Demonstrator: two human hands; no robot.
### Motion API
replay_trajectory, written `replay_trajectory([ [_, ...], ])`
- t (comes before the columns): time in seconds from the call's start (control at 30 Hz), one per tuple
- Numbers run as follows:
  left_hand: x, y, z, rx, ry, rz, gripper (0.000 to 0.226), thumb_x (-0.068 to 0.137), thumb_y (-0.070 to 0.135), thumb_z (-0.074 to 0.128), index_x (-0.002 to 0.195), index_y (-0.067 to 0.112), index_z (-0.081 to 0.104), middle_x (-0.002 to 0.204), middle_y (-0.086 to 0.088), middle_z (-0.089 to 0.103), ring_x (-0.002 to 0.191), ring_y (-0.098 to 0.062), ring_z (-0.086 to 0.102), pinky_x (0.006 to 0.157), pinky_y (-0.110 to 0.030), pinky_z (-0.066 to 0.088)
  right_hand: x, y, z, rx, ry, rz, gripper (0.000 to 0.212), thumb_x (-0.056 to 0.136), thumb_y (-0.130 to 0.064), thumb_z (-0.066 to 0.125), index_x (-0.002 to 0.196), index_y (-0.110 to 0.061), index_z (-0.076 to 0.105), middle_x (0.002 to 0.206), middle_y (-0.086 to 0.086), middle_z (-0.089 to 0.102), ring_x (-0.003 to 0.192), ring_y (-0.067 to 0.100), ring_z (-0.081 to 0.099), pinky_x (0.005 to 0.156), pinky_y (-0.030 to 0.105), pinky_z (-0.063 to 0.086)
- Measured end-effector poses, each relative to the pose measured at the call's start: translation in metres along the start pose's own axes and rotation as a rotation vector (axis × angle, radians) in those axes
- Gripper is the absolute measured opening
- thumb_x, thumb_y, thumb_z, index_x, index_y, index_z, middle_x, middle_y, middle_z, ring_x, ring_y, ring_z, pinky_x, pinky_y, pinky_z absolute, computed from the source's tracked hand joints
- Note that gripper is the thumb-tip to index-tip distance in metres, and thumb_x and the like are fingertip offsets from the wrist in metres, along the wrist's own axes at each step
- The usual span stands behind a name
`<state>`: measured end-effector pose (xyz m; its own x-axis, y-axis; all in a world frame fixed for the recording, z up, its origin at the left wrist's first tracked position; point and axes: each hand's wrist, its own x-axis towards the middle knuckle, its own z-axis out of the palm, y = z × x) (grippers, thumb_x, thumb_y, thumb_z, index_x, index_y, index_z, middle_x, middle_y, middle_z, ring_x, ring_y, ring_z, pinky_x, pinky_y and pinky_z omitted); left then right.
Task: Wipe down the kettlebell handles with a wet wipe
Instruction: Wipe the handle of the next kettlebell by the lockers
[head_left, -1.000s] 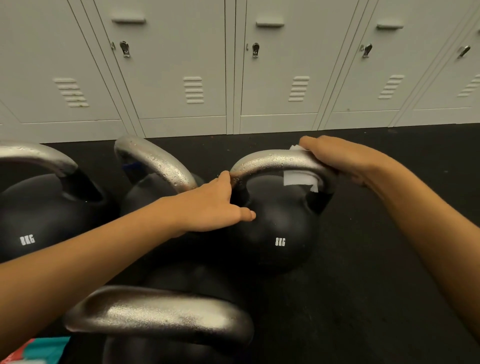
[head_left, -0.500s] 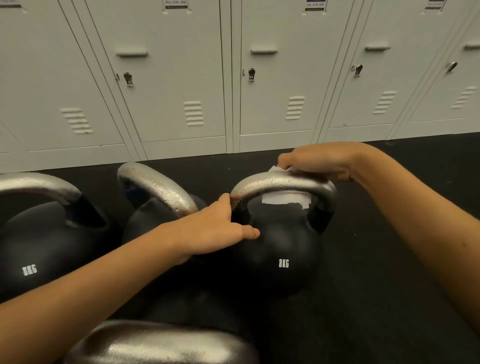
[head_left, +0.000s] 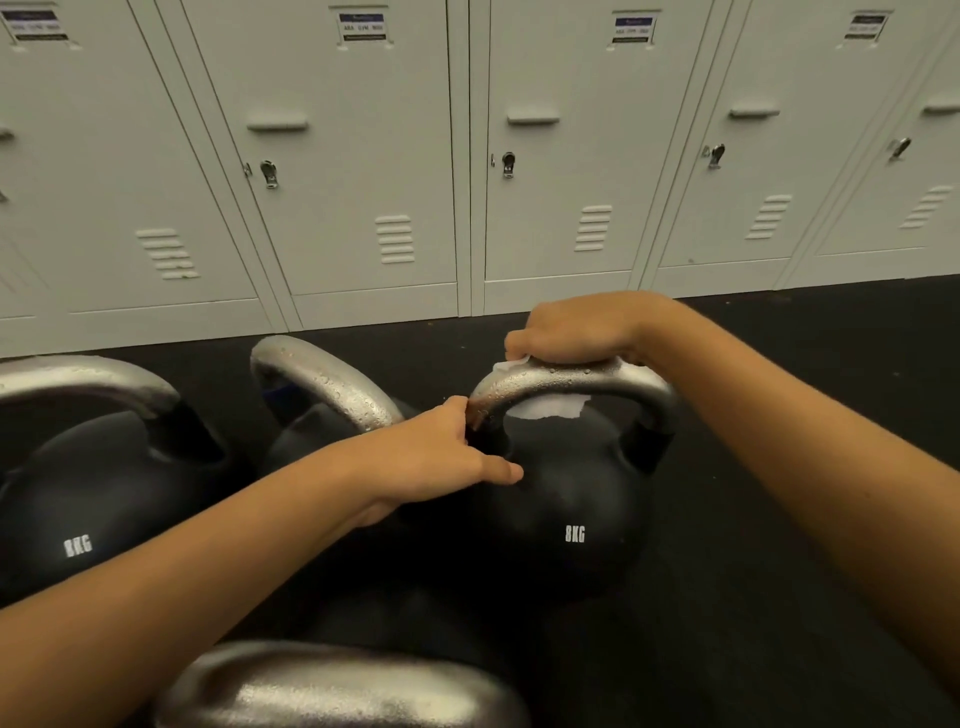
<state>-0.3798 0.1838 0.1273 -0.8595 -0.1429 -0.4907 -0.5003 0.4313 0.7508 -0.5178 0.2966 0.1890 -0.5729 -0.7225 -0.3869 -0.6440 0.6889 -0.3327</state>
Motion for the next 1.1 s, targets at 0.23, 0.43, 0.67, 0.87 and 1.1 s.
replay_trajectory([
  [0.23, -0.006, 0.025, -0.012, -0.068, 0.16, 0.059, 0.114, 0.064, 0.026, 0.086, 0.152, 0.013, 0.015, 0.137, -0.004, 0.045, 0.127, -0.02, 0.046, 0.109, -0.036, 0.038, -0.027, 0.029, -0.009, 0.146, -0.055, -0.023, 0.039, 0.101, -0.036, 0.043, 0.078, -0.02, 0.071, 0.08, 0.002, 0.071, 0.075, 0.014, 0.059, 0.084, 0.033, 0.046],
  [0.43, -0.002, 0.045, -0.026, -0.27, 0.269, 0.13, 0.045, 0.089, 0.003, 0.059, 0.133, 0.012, 0.051, 0.132, -0.008, 0.053, 0.121, -0.017, 0.049, 0.101, -0.026, 0.042, -0.037, 0.026, -0.001, 0.159, 0.039, -0.161, 0.029, 0.102, -0.033, 0.049, 0.123, -0.029, 0.068, 0.115, -0.017, 0.068, 0.103, 0.001, 0.061, 0.094, 0.023, 0.042],
  [0.67, -0.002, 0.045, -0.014, -0.093, 0.275, 0.279, 0.03, 0.093, 0.008, 0.052, 0.117, 0.022, 0.063, 0.113, 0.005, 0.063, 0.112, -0.008, 0.055, 0.098, -0.024, 0.041, -0.061, 0.067, 0.029, 0.354, 0.259, -0.194, 0.034, 0.097, -0.043, 0.052, 0.131, -0.048, 0.058, 0.126, -0.03, 0.06, 0.118, -0.011, 0.051, 0.104, 0.022, 0.038],
  [0.87, 0.0, 0.054, -0.01, 0.013, 0.373, 0.433, 0.028, 0.095, 0.011, 0.051, 0.115, 0.026, 0.061, 0.122, 0.008, 0.061, 0.116, -0.004, 0.054, 0.098, -0.018, 0.036, -0.07, 0.078, 0.053, 0.432, 0.405, -0.183, 0.046, 0.095, -0.047, 0.051, 0.14, -0.05, 0.044, 0.121, -0.019, 0.058, 0.107, -0.009, 0.053, 0.093, 0.016, 0.041],
  [1.1, 0.016, 0.089, 0.021, 0.498, 0.363, 0.664, 0.029, 0.101, 0.023, 0.041, 0.123, 0.011, 0.057, 0.119, -0.004, 0.053, 0.11, -0.019, 0.053, 0.09, -0.026, 0.041, -0.065, 0.079, 0.057, 0.755, 0.554, -0.086, 0.022, 0.101, -0.038, 0.046, 0.123, -0.038, 0.046, 0.1, -0.022, 0.07, 0.085, -0.016, 0.061, 0.074, 0.009, 0.044],
])
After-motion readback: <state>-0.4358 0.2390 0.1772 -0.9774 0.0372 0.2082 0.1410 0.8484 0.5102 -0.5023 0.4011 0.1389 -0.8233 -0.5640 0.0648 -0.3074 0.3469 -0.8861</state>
